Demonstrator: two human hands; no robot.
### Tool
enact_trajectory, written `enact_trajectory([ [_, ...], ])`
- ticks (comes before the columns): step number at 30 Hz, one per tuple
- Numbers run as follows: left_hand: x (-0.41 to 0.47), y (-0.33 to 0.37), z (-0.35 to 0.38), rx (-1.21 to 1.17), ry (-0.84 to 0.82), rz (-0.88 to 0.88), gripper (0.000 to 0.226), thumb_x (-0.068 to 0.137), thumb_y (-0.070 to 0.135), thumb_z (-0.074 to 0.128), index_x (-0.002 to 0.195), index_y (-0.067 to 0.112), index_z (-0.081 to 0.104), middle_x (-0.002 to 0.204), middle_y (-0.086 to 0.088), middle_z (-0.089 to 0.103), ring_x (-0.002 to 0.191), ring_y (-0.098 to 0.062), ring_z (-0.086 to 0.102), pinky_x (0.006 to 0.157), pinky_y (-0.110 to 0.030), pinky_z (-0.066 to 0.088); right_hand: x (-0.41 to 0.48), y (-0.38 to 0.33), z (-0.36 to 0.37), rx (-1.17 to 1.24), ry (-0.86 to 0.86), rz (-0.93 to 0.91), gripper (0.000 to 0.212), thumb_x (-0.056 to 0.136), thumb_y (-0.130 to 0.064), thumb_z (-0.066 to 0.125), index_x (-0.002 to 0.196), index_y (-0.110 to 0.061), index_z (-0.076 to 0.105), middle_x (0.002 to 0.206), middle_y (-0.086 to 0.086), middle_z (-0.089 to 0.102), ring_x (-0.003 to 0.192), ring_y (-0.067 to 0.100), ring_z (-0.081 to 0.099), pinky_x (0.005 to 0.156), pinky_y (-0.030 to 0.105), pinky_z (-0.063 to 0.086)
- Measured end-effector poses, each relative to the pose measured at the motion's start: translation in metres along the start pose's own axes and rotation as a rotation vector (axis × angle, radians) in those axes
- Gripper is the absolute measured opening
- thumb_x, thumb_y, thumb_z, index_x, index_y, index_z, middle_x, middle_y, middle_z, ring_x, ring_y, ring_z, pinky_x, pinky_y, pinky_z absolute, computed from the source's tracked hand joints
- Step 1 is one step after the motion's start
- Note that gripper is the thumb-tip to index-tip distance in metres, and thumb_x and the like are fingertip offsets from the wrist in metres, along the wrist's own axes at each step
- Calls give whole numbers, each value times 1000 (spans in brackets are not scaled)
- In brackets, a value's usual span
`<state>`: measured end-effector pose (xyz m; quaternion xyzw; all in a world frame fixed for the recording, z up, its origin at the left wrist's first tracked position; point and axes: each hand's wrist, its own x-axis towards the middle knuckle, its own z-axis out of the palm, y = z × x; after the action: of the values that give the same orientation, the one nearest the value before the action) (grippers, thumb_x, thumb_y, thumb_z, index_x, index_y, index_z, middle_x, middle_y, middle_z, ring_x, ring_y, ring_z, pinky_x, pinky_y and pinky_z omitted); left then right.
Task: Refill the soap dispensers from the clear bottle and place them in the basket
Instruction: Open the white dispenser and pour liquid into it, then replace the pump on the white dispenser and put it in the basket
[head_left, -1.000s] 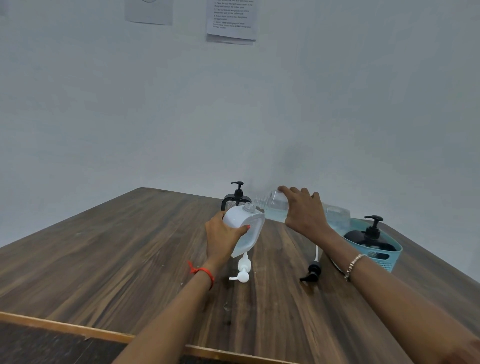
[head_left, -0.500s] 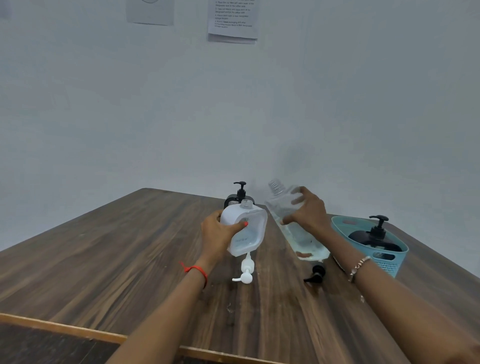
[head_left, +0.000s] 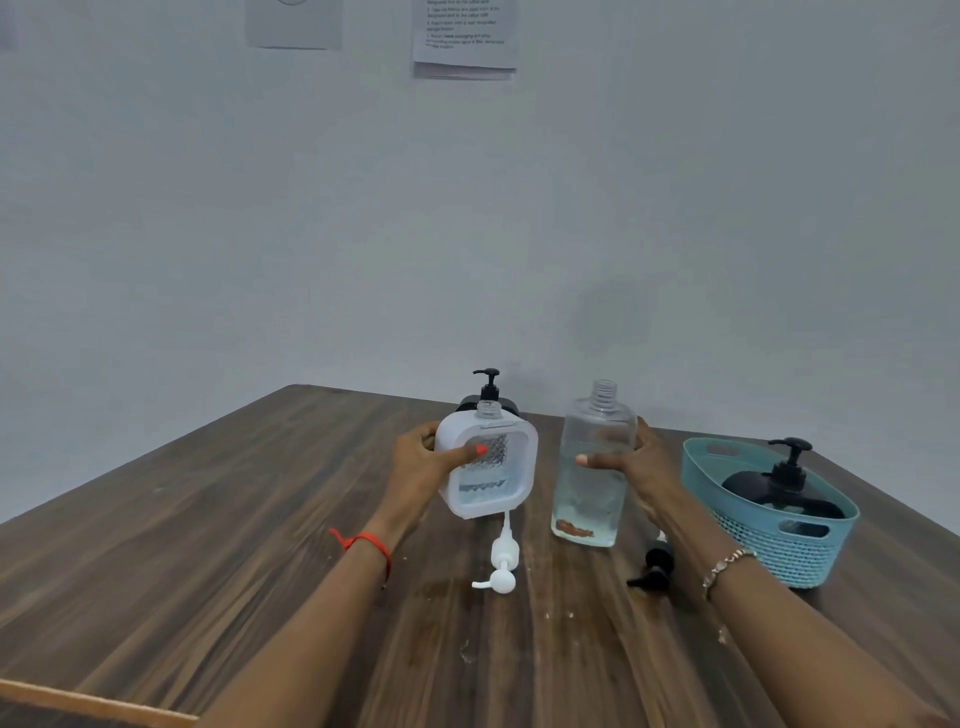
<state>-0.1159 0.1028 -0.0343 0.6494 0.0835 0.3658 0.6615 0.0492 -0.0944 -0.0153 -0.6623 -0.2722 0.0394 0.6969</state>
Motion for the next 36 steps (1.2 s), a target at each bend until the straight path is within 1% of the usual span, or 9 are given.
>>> enact_trajectory([
  [4,5,-3,-1,-19,-31,0,29,69,9,79,95,14,67,95,-8,72,83,-21,71,67,-29,59,9,9,-5,20,-63,20,88,38,-3,89,119,-10,55,117,19,63,101,31,64,66,27,58],
  [8,10,-5,-2,-44,-31,-2,30,68,7,79,95,13,66,95,-8,72,83,-22,71,67,-29,59,14,-7,-1,-188,-85,-15,121,47,-17,92,145,-22,20,136,4,44,125,26,46,100,40,43],
  [13,17,-6,-5,-58,-6,7,37,69,7,78,103,4,66,98,-12,72,85,-25,70,70,-33,60,-13,-20,20,-532,244,-695,73,66,-10,79,128,-16,39,128,6,39,119,10,33,104,32,32],
  [15,17,-3,-6,-67,-2,12,36,69,5,77,103,4,66,96,-11,71,79,-20,70,65,-27,59,-26,-11,28,-726,54,-904,48,67,1,67,110,-14,53,112,7,52,109,10,42,94,38,39],
  [19,16,0,-8,-75,13,16,31,69,3,77,98,4,66,93,-11,71,77,-21,69,66,-28,60,-56,14,44,-1072,-675,-696,55,73,9,47,121,-15,58,128,6,54,120,17,46,95,35,45],
  [23,11,2,-7,-70,13,23,27,69,3,78,92,10,67,90,-8,71,76,-20,68,66,-28,60,-58,36,54,-1290,-803,-709,39,87,-7,50,123,-21,56,134,1,48,120,21,41,87,43,49],
  [30,6,5,-9,-49,20,12,37,69,6,79,103,-1,65,97,-14,71,84,-27,70,70,-34,60,-56,39,49,-1148,-792,-642,29,88,-7,53,116,-11,57,118,5,58,109,18,52,92,32,46],
  [34,2,11,-7,-62,2,24,28,70,3,77,97,4,67,92,-12,71,73,-17,71,64,-28,60,-63,-9,46,-664,-518,-538,20,84,-3,60,102,-8,66,92,-1,66,79,-6,57,72,8,42],
  [36,2,11,-6,-70,-1,19,33,71,3,76,102,0,65,95,-13,71,76,-20,70,65,-29,60,-58,-45,42,-407,-327,-438,20,85,-3,61,99,-16,68,86,-3,68,70,-5,57,72,15,46],
])
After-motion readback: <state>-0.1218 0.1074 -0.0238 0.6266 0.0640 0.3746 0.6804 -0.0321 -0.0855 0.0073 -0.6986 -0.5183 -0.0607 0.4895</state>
